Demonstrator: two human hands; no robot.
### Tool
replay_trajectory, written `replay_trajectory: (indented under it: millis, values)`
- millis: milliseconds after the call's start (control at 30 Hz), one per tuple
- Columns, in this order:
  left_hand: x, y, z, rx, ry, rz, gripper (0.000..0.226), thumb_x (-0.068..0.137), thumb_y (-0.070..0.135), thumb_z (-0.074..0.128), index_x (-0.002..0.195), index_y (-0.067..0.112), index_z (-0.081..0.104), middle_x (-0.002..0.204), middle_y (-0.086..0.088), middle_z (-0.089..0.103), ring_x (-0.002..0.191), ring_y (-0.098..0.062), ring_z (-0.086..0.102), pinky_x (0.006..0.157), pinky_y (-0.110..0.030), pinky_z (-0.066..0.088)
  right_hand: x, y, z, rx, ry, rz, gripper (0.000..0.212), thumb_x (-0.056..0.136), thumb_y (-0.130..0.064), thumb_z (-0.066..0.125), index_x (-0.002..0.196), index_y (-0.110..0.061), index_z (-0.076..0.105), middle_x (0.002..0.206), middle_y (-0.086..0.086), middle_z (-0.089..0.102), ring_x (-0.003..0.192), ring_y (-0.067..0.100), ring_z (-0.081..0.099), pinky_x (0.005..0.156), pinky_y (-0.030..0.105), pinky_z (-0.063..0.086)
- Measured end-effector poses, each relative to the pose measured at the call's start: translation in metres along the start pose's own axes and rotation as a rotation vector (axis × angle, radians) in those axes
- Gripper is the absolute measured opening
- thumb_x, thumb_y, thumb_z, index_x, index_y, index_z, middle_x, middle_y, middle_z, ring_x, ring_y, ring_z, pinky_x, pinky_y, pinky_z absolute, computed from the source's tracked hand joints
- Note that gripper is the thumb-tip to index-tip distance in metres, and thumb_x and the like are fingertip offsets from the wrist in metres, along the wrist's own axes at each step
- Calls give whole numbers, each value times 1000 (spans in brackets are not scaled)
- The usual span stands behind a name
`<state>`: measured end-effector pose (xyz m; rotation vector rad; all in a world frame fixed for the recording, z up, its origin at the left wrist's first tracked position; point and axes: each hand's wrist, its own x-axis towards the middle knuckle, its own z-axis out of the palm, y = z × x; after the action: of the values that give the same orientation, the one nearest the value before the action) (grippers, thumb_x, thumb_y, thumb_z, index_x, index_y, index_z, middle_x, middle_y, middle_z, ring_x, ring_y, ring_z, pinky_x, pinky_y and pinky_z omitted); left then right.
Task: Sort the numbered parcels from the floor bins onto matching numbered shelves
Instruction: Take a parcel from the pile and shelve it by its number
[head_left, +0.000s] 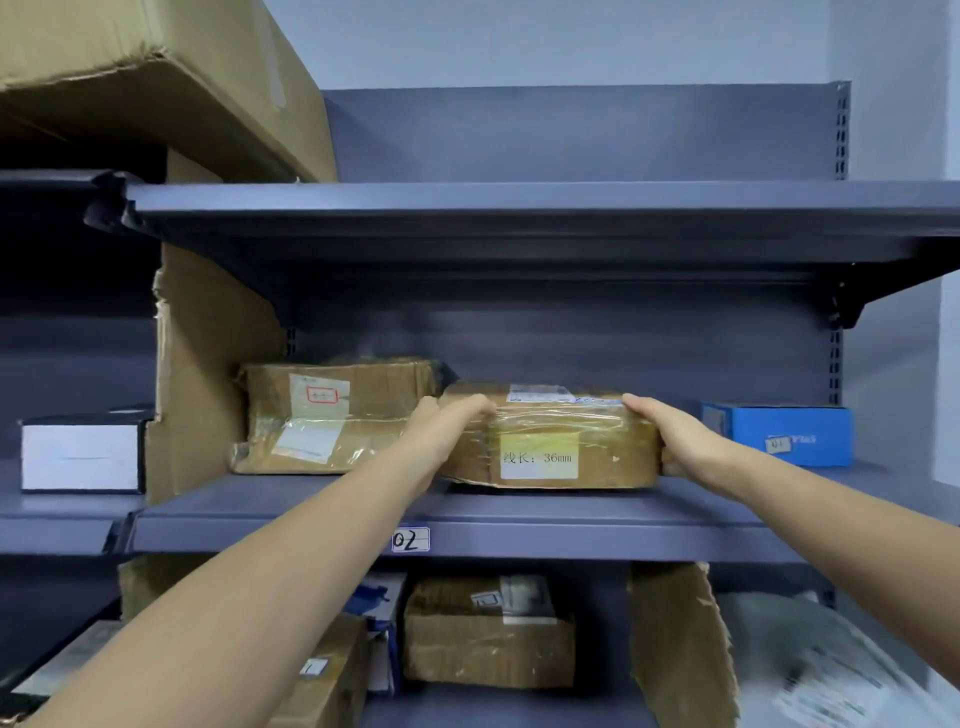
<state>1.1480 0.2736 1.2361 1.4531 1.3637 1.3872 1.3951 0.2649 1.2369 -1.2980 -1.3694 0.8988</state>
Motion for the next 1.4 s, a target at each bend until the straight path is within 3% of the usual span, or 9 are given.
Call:
replay_trajectory:
  millis: [133,300,367,500,667,833,1000,1167,1400]
  values:
    - [24,-5,-1,87,-41,18,80,77,24,76,143,11,32,133,-4,46,108,-19,44,86,-28,34,27,2,6,-5,-2,21,22,104,-28,40,97,-15,56,103,6,58,82,15,57,67,26,46]
    - [51,-11,-1,171,-24,38,88,73,15,83,145,10,34,135,-9,53,116,-24,53,99,-32,43,64,8,12,-49,44,15,44,102,-32,43,133,-1,47,122,20,58,102,22,54,81,33,47]
    - [58,-13,-2,210,-18,60,83,72,17,84,142,10,40,132,-9,56,115,-25,56,97,-31,44,78,13,14,-62,74,20,50,97,-42,47,134,-7,46,127,13,58,112,24,57,101,42,46]
    - [66,-16,-5,305,15,95,83,71,26,85,142,12,44,138,-8,52,121,-26,53,96,-30,44,104,24,13,-82,71,6,60,94,-50,46,143,-16,39,140,5,51,128,25,49,111,42,37]
    - [66,-11,-9,365,39,126,70,76,21,82,137,12,50,135,-8,54,109,-22,53,82,-25,38,94,17,23,-109,110,29,56,97,-46,43,145,-16,36,143,6,47,127,25,47,109,40,38]
    - [64,-17,-15,384,24,147,60,82,20,77,136,15,52,133,-8,56,115,-23,52,87,-24,37,81,13,29,-161,122,25,60,101,-47,34,152,-18,23,153,4,33,138,25,35,109,36,29]
    - [58,-20,-13,421,35,183,55,87,24,71,137,19,50,132,-8,56,118,-28,53,94,-29,42,80,14,24,-240,134,40,72,95,-61,38,150,-16,25,150,7,37,134,29,40,110,47,36]
    - [50,-15,-14,447,58,194,64,88,23,68,145,15,40,140,-14,47,121,-33,51,98,-37,45,69,7,27,-384,227,10,65,99,-52,37,147,-9,33,147,13,40,130,30,43,103,39,39]
    - [25,2,-16,518,45,269,59,92,23,57,147,11,37,146,-13,44,127,-32,47,98,-32,38,23,4,38,-459,350,-12,51,101,-27,42,146,-6,31,143,15,44,123,29,49,84,29,37]
